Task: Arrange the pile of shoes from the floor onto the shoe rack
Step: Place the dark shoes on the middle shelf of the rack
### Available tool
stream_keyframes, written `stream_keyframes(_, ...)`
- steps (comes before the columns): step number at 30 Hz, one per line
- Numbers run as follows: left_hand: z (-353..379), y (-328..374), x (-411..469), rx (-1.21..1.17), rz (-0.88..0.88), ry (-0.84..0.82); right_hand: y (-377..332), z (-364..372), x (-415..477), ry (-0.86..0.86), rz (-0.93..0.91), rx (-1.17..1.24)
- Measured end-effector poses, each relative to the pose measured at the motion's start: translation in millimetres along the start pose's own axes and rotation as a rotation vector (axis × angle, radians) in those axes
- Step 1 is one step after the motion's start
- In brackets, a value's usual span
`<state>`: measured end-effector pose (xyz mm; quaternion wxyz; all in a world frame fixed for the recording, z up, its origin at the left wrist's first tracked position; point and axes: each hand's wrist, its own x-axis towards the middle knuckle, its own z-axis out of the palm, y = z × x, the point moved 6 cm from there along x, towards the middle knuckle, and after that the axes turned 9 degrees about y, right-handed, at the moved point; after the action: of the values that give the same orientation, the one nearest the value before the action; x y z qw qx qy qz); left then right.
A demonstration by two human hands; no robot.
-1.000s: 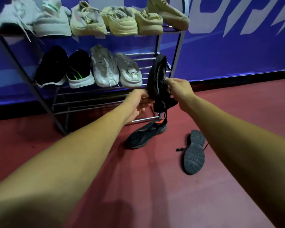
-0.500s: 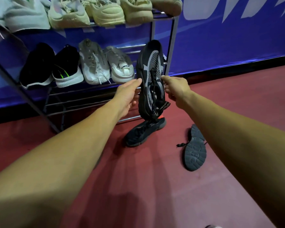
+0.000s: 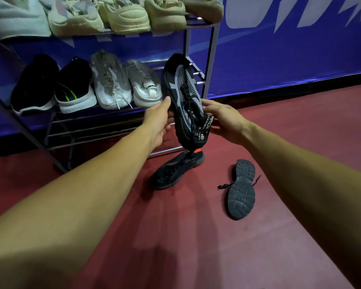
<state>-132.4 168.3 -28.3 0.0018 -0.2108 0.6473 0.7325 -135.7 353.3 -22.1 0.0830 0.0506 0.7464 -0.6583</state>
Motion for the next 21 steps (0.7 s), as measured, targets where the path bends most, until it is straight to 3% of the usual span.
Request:
stream_keyframes(8,11,8,4,-0.176,0.111,-0.005,3,5,2,-0.007,0.055,0.214)
stream_keyframes(16,27,9,-10,0.024,0.119,-0.224,-5,0,11,0.071,-0.013,0.262)
stream_keyframes(21,27,10,-4,0.004,0.098,-0.175,-13,7,11,0.135,-0.044,0.277)
